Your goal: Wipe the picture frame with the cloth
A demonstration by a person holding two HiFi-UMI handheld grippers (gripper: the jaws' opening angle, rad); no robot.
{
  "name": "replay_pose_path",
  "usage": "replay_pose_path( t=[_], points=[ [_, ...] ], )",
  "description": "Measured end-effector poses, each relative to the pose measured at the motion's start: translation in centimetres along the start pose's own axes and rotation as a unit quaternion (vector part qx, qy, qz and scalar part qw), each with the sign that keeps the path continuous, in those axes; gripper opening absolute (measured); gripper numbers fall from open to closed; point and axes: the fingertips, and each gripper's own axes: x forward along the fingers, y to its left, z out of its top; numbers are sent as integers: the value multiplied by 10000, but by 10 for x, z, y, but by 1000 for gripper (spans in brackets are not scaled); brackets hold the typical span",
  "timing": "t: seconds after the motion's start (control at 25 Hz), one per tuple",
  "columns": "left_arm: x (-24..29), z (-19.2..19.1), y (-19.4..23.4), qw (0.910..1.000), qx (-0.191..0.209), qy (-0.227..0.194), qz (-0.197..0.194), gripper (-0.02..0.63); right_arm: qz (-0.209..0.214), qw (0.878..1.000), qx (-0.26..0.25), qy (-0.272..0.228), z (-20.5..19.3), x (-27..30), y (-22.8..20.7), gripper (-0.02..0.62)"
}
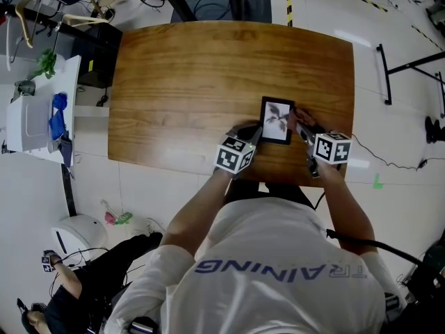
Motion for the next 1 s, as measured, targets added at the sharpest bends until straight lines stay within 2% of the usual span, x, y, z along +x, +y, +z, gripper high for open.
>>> replay_pose_path(
  t=[0.12, 0.2, 0.4, 0.52, 0.6, 0.68, 0.8, 0.92, 1.0],
  points=[
    [10, 30, 15, 9997, 203, -93, -37, 6, -28, 9999, -144, 13, 2, 0, 0, 118],
    [21, 41, 22, 9993, 367, -10, -111, 6, -47, 9996, -284, 54, 1, 2, 1, 118],
    [43, 41, 29, 9972, 549, 380, -324, 6, -23, 9992, -381, 144, 0, 4, 1, 118],
    [45, 39, 31, 9977, 444, 386, -347, 6, -38, 9994, -332, 120, 1, 4, 2, 118],
    [45, 39, 31, 9979, 391, 371, -367, 6, 144, 9998, -137, 81, 4, 1, 13, 118],
    [45, 40, 30, 9977, 392, 377, -397, 6, 566, 9983, 31, 140, 6, 0, 40, 118],
    [46, 40, 31, 9977, 381, 389, -399, 6, 1104, 9919, 45, 619, -13, 14, 85, 118],
    [46, 39, 30, 9977, 361, 400, -414, 6, 1257, 9857, 88, 1116, -44, 32, 108, 118],
    [46, 39, 29, 9976, 360, 405, -429, 6, 1239, 9844, 180, 1236, -54, 42, 112, 118]
  ],
)
